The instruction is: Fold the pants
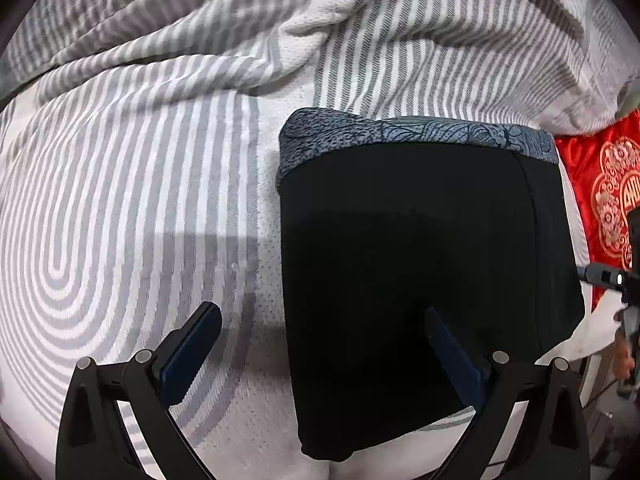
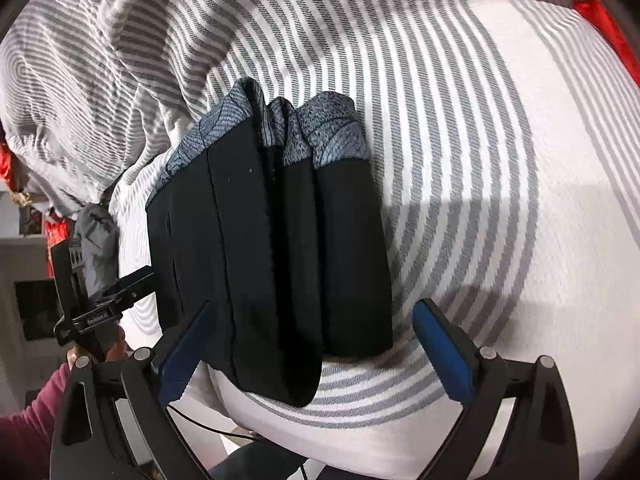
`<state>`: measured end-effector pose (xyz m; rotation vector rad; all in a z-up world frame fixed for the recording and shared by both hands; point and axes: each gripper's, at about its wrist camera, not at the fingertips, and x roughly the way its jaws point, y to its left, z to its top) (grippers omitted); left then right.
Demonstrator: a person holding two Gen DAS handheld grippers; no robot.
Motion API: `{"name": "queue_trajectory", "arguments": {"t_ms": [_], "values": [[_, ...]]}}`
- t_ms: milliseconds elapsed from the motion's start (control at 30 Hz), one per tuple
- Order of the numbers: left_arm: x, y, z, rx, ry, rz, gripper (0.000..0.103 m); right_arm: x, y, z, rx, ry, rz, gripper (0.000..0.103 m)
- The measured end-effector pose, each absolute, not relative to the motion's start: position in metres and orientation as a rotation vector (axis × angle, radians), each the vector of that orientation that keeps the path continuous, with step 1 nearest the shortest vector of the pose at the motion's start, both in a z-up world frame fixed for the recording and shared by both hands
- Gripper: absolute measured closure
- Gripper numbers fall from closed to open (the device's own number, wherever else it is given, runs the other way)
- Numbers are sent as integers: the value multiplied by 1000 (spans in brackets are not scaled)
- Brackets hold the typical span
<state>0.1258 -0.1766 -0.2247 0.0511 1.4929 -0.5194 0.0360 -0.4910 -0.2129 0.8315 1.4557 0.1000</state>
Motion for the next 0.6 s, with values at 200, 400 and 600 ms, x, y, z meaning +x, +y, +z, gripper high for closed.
{"name": "queue_trajectory", "arguments": {"t_ms": [200,400,600], "values": [[129,-183,-230,58,1517,-549,2,48,-496,-226,888,1454,131,5],[138,-192,-245,-4,1548,-571,2,63,-496,-239,894,1469,200,7],[147,-203,-253,-43,1592,-620,2,74,-492,-249,908,1483,272,10]]}}
